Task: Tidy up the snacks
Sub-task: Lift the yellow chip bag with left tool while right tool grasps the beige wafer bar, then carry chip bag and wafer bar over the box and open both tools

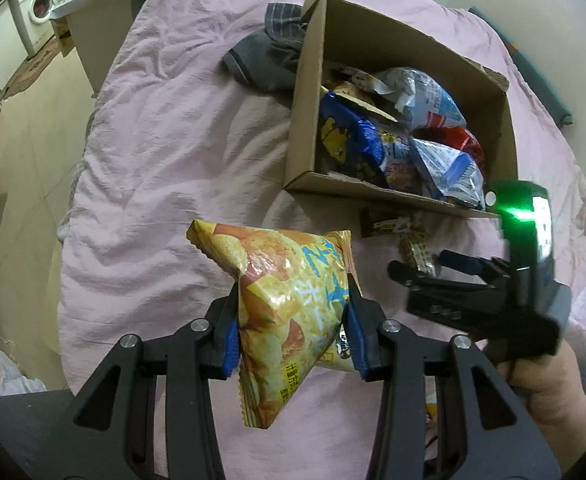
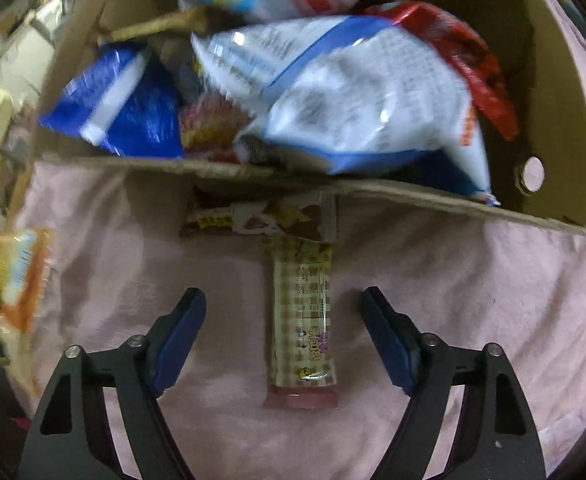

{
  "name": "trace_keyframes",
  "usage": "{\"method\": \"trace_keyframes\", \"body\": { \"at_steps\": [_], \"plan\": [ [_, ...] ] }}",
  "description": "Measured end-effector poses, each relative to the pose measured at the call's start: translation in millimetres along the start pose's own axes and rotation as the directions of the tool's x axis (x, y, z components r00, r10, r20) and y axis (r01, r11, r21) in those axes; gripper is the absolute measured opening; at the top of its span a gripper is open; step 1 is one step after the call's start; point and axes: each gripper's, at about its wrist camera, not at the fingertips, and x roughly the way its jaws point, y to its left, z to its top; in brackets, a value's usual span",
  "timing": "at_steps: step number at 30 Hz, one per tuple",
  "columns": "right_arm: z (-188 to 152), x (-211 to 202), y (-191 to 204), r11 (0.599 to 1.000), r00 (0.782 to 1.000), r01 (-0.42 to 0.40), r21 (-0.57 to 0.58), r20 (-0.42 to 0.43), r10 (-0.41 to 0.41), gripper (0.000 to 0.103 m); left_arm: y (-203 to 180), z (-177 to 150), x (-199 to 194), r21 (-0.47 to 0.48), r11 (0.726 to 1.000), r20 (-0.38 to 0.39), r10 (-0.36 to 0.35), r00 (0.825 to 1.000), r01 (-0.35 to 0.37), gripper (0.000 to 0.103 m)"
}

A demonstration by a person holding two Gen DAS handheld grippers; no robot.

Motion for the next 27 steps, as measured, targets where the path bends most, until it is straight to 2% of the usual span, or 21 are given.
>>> {"method": "trace_keyframes", "body": {
  "at_steps": [4,6,7,9,14,23,27],
  "plan": [
    [-4,7,9,0.996,0.999,0.051,-0.080,-0.007,-0.051,0.060,-4,1,0,0.012,1.000,0.008,0.011,1.000,-0.011,0.039],
    [-5,9,8,0.996,0.999,0.045,-0.072,-0.012,-0.046,0.048,-4,2,0,0.004,1.000,0.005,0.001,1.000,-0.001,0.039],
    [-5,8,8,0.996,0.999,0.044,-0.071,-0.011,-0.044,0.037,-4,2,0,0.007,1.000,0.007,0.001,1.000,-0.001,0.039],
    [-6,6,6,0.996,0.999,0.041,-0.078,-0.008,-0.042,0.027,-6,1,-1,0.023,1.000,0.017,0.011,1.000,-0.012,0.039],
    [-14,-6,0,0.997,1.000,0.005,-0.079,-0.014,-0.006,0.027,0,1,1,0.007,1.000,0.015,0.026,1.000,-0.026,0.039],
    [-65,-30,-19,0.997,0.997,-0.071,-0.035,-0.036,0.069,0.027,1,-1,-2,0.015,0.997,0.054,0.079,0.995,-0.080,0.039],
    [-87,-54,-30,0.995,0.994,-0.103,0.014,0.024,0.103,0.027,2,-2,-1,0.026,0.994,0.057,0.100,0.993,-0.102,0.039]
  ]
}}
